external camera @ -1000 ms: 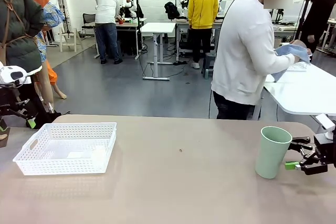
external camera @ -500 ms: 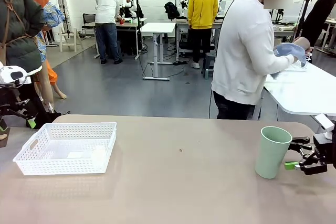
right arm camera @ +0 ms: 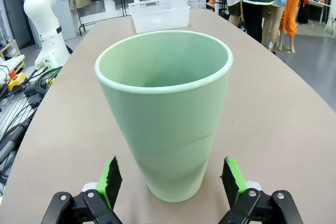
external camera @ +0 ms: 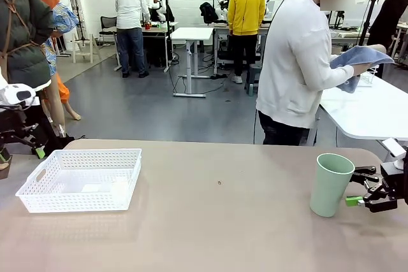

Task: Clean and organize the cups into the basket.
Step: Pick up the Organizing basket and move it to the center of the table, then pick up the Reusable plastic cup from the right side of the table and place it inside the Organizing basket.

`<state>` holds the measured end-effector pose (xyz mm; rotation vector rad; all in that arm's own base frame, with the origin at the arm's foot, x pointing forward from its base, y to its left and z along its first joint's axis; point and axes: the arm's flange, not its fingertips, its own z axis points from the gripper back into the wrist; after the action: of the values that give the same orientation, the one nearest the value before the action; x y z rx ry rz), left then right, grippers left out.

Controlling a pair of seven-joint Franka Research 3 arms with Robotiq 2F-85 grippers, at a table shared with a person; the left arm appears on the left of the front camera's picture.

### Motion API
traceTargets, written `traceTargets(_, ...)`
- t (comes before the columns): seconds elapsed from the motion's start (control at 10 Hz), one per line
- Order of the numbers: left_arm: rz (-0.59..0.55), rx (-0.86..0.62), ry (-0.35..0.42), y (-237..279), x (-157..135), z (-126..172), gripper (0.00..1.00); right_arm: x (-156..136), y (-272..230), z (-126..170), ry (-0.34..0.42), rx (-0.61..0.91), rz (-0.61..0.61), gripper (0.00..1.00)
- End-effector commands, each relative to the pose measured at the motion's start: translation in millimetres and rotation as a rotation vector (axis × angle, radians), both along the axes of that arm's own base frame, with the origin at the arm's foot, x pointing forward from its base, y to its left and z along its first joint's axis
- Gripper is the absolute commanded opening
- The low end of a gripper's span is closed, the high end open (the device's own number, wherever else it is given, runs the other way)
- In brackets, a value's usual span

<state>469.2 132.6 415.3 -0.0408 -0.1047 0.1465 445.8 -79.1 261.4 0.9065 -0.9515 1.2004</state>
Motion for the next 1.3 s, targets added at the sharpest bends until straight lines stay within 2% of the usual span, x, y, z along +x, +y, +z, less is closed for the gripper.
traceTargets(0.0,0.076,0.078,0.010,-10,18,-14,1.00,0,0,0,-0.005,0.000,0.001,1.00)
traceTargets(0.6,0.119,0.127,0.093,-26,38,-56,1.00,0,0,0,-0.005,0.000,0.001,1.00)
traceTargets(1.2,0.083,0.157,0.091,-29,41,-61,1.00,0,0,0,-0.005,0.000,0.001,1.00)
